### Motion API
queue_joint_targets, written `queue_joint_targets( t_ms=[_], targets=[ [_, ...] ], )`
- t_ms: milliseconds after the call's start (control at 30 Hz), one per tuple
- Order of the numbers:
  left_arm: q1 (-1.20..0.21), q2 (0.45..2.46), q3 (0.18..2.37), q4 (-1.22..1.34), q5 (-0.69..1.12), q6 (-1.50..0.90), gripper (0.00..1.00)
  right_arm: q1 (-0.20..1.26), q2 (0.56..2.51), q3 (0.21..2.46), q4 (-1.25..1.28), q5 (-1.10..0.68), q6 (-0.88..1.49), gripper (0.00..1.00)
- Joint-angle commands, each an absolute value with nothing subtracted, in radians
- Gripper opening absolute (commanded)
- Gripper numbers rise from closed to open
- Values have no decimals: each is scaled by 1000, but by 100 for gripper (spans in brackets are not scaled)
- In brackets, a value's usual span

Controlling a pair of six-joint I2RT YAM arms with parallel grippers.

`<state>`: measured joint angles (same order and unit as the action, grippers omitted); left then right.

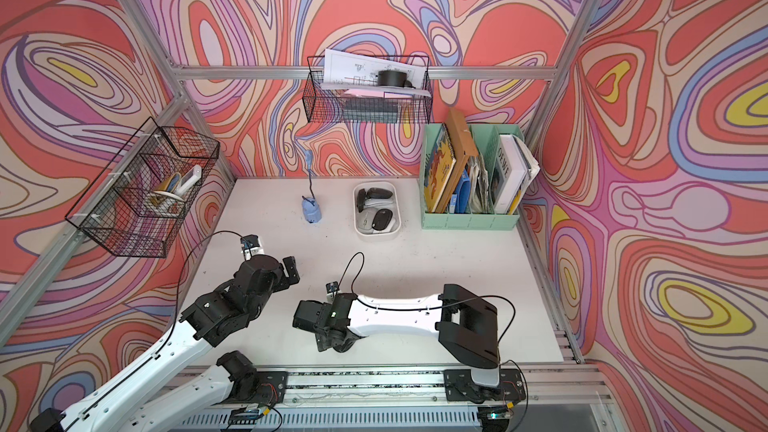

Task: Put the mouse in the storage box
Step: Pick up the mouse from the center of the board.

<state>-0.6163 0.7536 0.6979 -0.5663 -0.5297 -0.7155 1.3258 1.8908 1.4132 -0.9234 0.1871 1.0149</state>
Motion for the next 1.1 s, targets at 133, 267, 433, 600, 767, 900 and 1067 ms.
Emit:
queue_joint_targets(
  t_ms=[133,267,433,600,767,900,1067],
  targets=[
    [-614,655,635,-589,-486,-722,99,1329,2030,1597,-1169,219,1122,98],
    [-614,629,620,-590,-474,-722,99,1327,2097,1662,-1215,228,1138,98],
    [-613,609,617,-591,-470,-714,99,1307,2135,1668,-1235,227,1160,98],
    [-612,590,604,-590,-477,-715,99,1302,2146,1659,-1253,225,1177,98],
    [-613,586,603,-592,-487,-714,99,1295,2059,1525,-1212,223,1227,98],
    [-614,607,604,-579,-488,-716,99,1287,1997,1435,-1165,217,1257,96],
    [-613,630,607,-571,-482,-715,99,1264,1929,1339,-1053,203,1244,84]
  ],
)
